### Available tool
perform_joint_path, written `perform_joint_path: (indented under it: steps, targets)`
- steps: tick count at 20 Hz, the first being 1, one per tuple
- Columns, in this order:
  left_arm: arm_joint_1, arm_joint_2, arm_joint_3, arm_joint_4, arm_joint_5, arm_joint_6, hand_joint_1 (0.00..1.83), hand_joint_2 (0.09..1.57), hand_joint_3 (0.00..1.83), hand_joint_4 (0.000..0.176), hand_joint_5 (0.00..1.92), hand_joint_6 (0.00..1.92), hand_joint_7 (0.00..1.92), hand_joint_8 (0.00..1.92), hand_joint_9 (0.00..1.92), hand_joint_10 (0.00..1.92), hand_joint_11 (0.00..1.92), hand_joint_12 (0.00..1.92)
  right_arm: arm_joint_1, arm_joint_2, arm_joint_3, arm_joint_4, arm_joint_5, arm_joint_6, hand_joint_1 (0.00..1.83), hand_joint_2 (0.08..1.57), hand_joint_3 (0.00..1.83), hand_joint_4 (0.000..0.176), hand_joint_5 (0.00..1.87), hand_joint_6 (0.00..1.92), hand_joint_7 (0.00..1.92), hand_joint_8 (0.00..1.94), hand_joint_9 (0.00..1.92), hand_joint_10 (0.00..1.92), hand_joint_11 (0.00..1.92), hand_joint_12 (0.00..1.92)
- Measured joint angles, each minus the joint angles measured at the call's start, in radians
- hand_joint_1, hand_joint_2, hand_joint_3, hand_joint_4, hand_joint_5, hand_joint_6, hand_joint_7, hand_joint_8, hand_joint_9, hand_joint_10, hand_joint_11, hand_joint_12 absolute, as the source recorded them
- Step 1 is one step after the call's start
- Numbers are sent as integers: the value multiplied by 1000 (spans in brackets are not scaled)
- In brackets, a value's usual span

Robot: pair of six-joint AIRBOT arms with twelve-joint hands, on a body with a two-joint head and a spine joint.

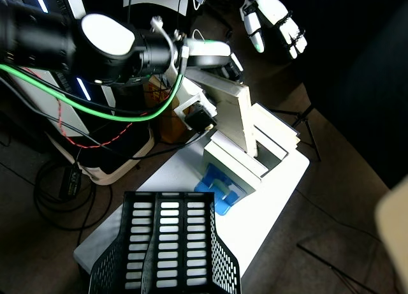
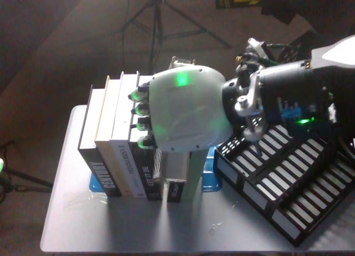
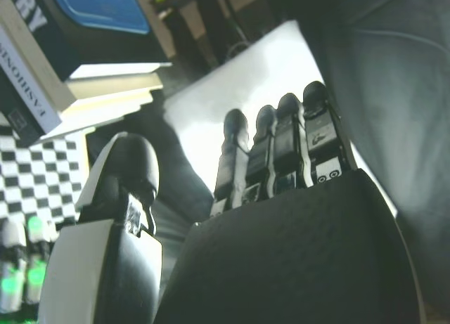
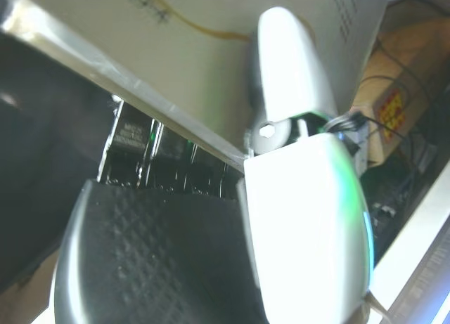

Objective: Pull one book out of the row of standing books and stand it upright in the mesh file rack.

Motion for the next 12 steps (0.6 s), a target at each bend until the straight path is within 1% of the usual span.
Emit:
perform_joint_path:
  steps: [1,2,3,4,5,6,8,9,10,11,12]
  targets:
    - [-4,0,1,3,1,0,492,1377,0,0,142,0,8,0,0,0,0,0,10,10,-2,-7,13,14,1214,1212,6,0,799,1101,833,1510,852,1694,787,1921]
    - [-13,-2,6,3,5,-2,384,1388,2,0,135,0,12,2,0,0,0,0,30,31,-14,-9,23,26,1209,1218,8,0,781,1126,833,1519,962,1702,940,1899]
    - [-14,-2,7,7,3,-1,328,1394,5,5,135,0,8,0,0,0,0,0,49,44,-21,-9,32,28,1190,1224,8,0,730,1242,848,1442,883,1570,797,1870]
    - [-14,-2,7,7,4,-2,339,1392,2,0,152,6,20,4,0,0,0,0,58,52,-24,-10,34,28,1166,1236,10,0,701,1322,828,1418,760,1527,602,1911]
    - [-14,-3,7,9,5,-2,322,1391,2,0,152,4,25,4,0,0,0,0,63,60,-24,-14,34,27,1167,1236,2,0,709,1314,832,1401,730,1510,503,1921]
    - [-24,-5,11,11,11,-1,302,1390,0,0,143,0,27,3,0,0,0,0,63,71,-32,-25,29,27,1184,1224,0,0,752,1229,838,1419,822,1546,688,1874]
    - [-26,-5,13,11,11,-2,304,1389,0,0,141,0,27,3,0,0,0,0,69,82,-47,-37,36,34,1186,1223,0,0,755,1225,841,1416,830,1533,696,1862]
    - [-29,-5,13,15,13,-2,307,1388,0,14,146,2,19,0,0,0,0,0,80,91,-53,-42,50,47,1208,1232,0,0,790,1069,784,1594,897,1843,847,1909]
    - [-29,-5,13,18,13,-2,327,1392,1,21,153,4,19,1,0,0,0,0,89,99,-57,-38,55,50,1162,1178,0,0,874,1120,1135,1872,1318,1905,1343,1919]
    - [-29,-5,13,18,14,-2,313,1393,1,28,154,3,20,1,0,0,0,0,100,110,-60,-38,59,54,1140,1177,0,0,868,1169,1132,1927,1297,1918,1343,1921]
    - [-29,-5,16,20,14,-2,320,1391,0,25,158,4,23,2,0,0,0,0,105,122,-60,-40,59,60,1132,1182,0,0,855,1198,1064,1938,1250,1920,1307,1921]
